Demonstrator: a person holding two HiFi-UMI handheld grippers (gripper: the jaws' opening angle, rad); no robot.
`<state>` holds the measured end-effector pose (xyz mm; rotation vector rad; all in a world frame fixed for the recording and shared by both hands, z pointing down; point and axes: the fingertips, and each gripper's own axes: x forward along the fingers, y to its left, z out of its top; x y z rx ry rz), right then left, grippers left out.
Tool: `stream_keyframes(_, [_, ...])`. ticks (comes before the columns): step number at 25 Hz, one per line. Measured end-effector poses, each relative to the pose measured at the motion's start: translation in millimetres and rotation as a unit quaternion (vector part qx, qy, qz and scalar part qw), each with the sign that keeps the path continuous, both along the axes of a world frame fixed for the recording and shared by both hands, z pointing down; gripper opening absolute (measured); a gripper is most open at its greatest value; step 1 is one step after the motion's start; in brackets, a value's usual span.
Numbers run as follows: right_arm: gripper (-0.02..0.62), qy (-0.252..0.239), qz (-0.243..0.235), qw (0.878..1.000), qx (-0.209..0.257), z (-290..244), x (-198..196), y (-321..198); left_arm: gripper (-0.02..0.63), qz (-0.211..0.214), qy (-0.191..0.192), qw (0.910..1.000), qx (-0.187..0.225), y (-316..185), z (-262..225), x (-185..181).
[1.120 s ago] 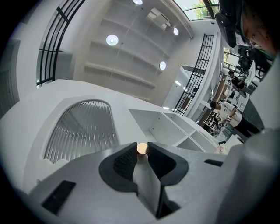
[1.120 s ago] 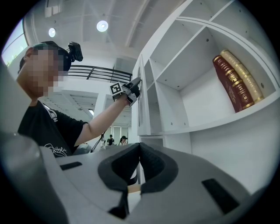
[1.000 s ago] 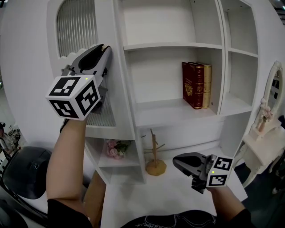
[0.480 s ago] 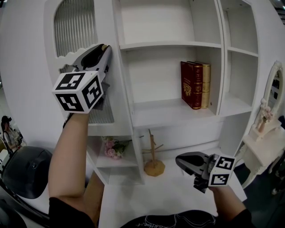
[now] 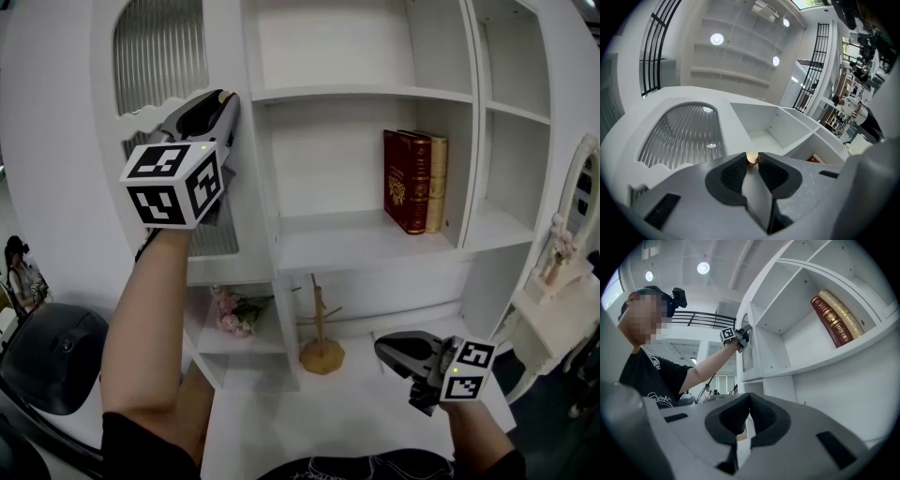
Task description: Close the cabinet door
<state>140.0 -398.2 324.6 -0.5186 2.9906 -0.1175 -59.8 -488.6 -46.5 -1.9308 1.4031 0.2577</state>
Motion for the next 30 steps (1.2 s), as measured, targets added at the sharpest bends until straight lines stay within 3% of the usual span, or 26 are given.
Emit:
stream_keyframes(7, [0.006,-0.002,0.008,1.0,-0.006,4.2,5.9,-3.9,0.079,0.008,0.001,1.0,0.003,-2.2,1.0,-0.4])
stream_keyframes(14, [0.006,-0.003,0.012,1.0,-0.002,-0.6,4.3,5.7,0.078,0.018,0.009,0.9992,-0.035,-2.8,1.6,-0.4])
stream_keyframes(20, [0.006,-0.012,0.018,1.0,-0.007,-4.9,1.4,21.2,0.089,0.048,0.019,0.9972,-0.054,6.5,8.0,-0.7])
stream_keyframes(25, [0.006,-0.005,0.024,1.0,-0.008,-5.3,-5.4,39.1,0.167,0.087,0.018,0.9951,-0.044,39.8,7.8,-0.5])
stream_keyframes(30, [0.006,-0.003,0.024,1.0,-0.008,-10.2,-26.2,58.5,0.17,0.134,0.009,0.9877,-0.08,71.6,44.2,-6.8])
